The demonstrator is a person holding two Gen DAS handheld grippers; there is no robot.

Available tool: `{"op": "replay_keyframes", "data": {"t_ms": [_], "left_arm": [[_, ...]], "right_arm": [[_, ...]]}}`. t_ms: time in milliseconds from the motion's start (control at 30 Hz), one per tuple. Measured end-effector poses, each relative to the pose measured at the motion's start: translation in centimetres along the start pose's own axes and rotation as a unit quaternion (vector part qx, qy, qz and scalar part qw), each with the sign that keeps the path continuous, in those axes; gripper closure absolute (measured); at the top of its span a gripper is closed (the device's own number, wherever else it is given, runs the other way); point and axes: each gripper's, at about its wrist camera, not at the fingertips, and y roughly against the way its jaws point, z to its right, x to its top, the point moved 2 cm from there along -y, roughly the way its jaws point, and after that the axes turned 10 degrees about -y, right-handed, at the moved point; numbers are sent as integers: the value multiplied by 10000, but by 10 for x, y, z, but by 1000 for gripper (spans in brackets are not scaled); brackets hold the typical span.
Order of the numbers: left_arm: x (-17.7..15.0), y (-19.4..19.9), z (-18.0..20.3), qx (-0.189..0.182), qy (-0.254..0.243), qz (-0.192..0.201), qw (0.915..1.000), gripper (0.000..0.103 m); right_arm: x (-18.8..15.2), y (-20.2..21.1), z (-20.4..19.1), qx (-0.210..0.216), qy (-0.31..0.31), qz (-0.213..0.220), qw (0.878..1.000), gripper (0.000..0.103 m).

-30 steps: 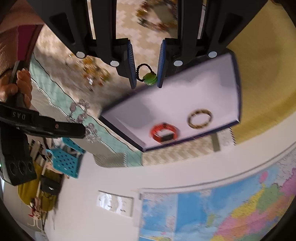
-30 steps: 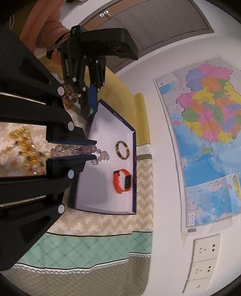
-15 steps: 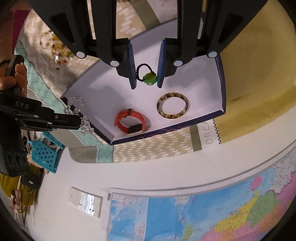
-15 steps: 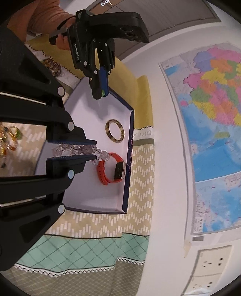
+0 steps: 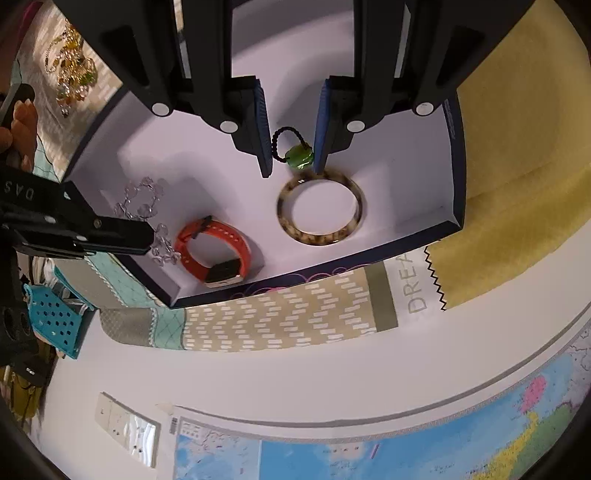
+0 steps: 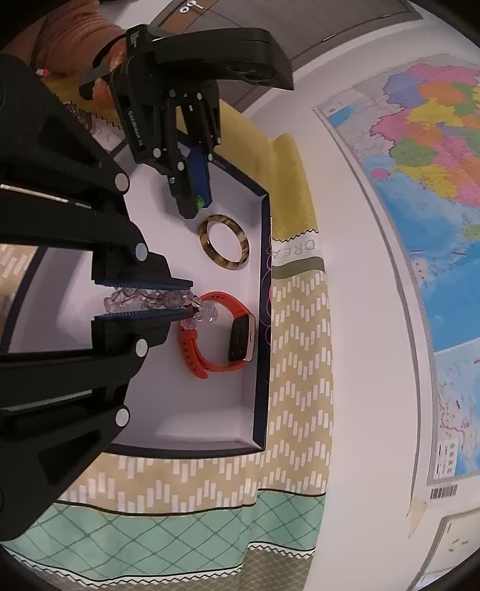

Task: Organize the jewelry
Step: 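Lower the green ring into the box with the left tool while the right tool releases the crystal bracelet there, then reach to the amber bead necklace and grasp it with the right tool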

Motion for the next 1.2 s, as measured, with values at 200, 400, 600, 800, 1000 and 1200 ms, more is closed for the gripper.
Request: {"op": "replay_keyframes", "data": {"t_ms": [200, 400, 600, 800, 1000, 1200], "left_arm": [[1, -8, -5, 51, 87, -123, 9999, 81], [0, -3, -7, 156, 150, -37, 9998, 71], [-9, 31, -9, 200, 257, 374, 9988, 58], [-35, 65, 4, -452, 390, 723, 9956, 53], [-62, 80, 38, -750, 91, 740, 9944, 52], [-86, 86, 66, -813, -181, 731, 9938, 48]], "right_arm": [[-2, -9, -1, -149, 169, -96, 9997, 90], [-3, -1, 5, -227, 107, 2, 9997, 89], [-17, 44, 2, 44, 132, 273, 9995, 80], [-62, 88, -5, 166, 404, 251, 9987, 69], [-118, 102, -1, -76, 433, -64, 9990, 69], [-155, 109, 0, -98, 246, -212, 9994, 68]]}}
